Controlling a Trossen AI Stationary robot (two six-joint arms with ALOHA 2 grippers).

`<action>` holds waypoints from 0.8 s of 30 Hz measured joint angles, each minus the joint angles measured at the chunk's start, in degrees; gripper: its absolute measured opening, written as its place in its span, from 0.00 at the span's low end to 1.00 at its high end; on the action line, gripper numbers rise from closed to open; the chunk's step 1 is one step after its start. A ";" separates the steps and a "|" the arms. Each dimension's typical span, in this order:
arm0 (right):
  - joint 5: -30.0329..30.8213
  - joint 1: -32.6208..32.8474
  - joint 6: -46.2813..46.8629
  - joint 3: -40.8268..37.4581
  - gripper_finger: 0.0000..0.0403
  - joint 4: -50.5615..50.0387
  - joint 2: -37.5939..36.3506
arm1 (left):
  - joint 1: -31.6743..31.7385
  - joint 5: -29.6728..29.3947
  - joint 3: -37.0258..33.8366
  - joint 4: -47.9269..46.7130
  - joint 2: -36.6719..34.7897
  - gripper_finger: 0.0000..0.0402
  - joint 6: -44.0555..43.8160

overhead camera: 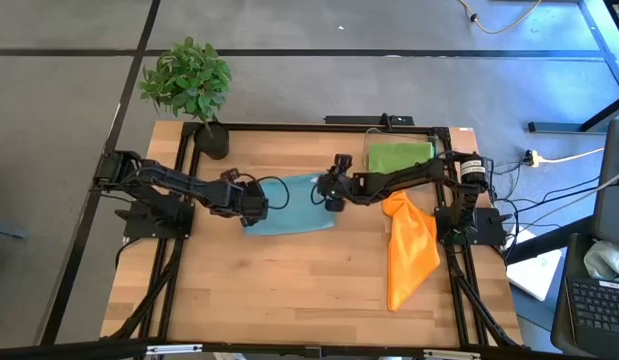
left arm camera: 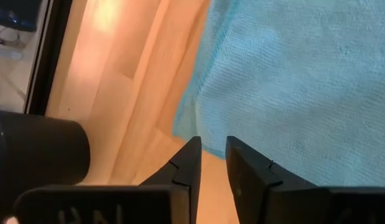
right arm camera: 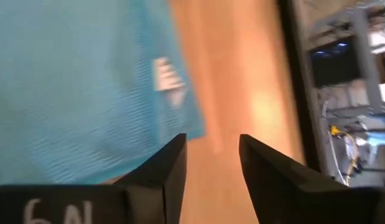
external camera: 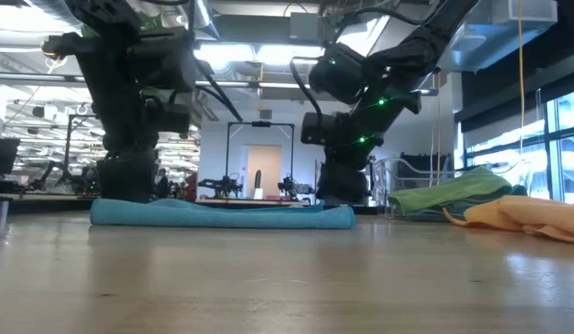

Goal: Fold microfiber towels
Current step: Fold the light blue microfiber towel

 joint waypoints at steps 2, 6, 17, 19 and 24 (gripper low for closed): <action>-1.26 0.80 -0.12 0.00 0.35 -2.43 -0.17 | -1.44 -0.01 0.00 -0.92 0.01 0.16 -1.42; -1.90 2.92 1.97 -0.02 0.30 -7.93 -2.02 | -5.96 -0.07 0.00 -1.62 0.01 0.16 -3.13; -23.93 8.21 8.78 0.00 0.27 -9.91 -14.39 | -19.44 4.94 1.49 -1.41 -0.98 0.16 -3.57; -31.94 9.05 11.47 0.00 0.27 -8.25 -14.23 | -20.92 5.57 0.22 0.38 -0.98 0.16 -3.23; -36.63 12.37 12.77 -0.01 0.26 -7.44 -11.25 | -21.46 6.54 -5.25 9.48 -0.95 0.16 -1.71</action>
